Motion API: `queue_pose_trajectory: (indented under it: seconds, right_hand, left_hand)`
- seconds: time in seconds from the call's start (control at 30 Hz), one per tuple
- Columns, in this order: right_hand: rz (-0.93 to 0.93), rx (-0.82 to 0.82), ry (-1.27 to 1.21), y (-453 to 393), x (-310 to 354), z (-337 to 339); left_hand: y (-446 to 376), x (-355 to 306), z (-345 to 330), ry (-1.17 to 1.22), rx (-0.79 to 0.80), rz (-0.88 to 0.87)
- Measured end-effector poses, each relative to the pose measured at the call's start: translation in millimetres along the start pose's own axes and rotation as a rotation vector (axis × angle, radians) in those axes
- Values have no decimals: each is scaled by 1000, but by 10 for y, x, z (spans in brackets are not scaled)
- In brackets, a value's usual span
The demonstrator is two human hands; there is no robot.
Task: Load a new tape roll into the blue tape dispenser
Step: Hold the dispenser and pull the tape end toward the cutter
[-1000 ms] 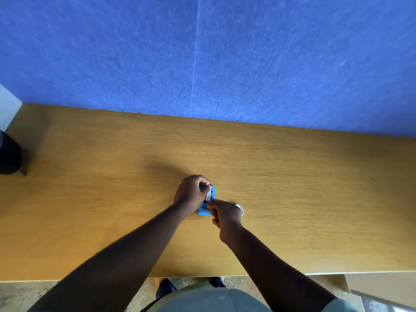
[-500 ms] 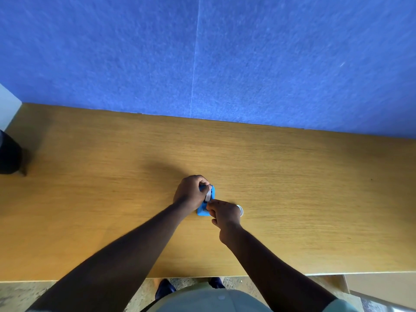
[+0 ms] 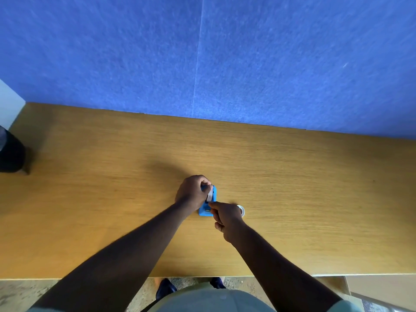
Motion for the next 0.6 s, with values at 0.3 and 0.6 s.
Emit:
queue_pose_trajectory:
  seconds: [0.3,0.6]
  right_hand:
    - [62,-53,118,-12,-34,23]
    - [63,-14,42,39,-44,5]
  left_hand:
    - [2,-19,6,9,8,-6]
    - [41,-7,1,49,84,-58]
Point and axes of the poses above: each hand's wrist, its own y-axis away from the middle knuckle, its own z-axis out of the back of the hand, x = y × z, the point moved 8 cm from there along -y, towards the middle knuckle, and after that the axes turned 8 degrees about -z, right-handed, at the moved point
